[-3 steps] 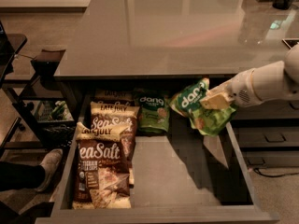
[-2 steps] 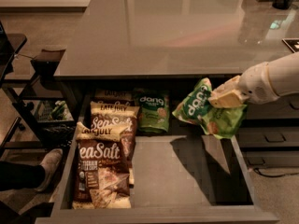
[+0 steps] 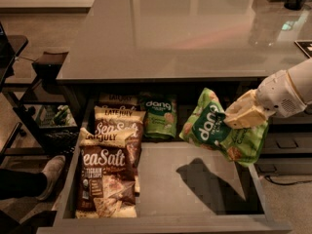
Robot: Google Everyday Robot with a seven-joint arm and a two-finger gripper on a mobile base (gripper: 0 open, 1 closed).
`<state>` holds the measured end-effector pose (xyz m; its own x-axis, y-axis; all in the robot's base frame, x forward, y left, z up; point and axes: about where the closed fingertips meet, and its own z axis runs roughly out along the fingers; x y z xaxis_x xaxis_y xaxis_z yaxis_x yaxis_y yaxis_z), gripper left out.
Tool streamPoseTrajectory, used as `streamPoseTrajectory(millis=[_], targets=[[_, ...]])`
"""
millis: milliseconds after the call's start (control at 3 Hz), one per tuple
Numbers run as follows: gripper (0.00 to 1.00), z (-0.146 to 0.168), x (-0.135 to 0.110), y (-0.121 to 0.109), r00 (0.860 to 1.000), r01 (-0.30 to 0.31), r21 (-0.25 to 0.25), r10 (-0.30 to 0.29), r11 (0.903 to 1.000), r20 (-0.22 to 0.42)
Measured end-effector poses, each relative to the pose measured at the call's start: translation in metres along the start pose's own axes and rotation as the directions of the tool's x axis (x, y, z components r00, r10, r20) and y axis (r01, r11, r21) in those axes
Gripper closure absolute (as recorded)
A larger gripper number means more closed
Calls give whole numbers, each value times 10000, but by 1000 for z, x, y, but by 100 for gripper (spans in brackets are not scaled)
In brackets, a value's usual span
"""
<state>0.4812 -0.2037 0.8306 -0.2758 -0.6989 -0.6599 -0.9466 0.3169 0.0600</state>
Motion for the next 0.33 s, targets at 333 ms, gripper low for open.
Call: streamPoseTrajectory(millis=[333], targets=[[100, 0, 0, 0, 10000, 0, 0, 0, 10000, 0]])
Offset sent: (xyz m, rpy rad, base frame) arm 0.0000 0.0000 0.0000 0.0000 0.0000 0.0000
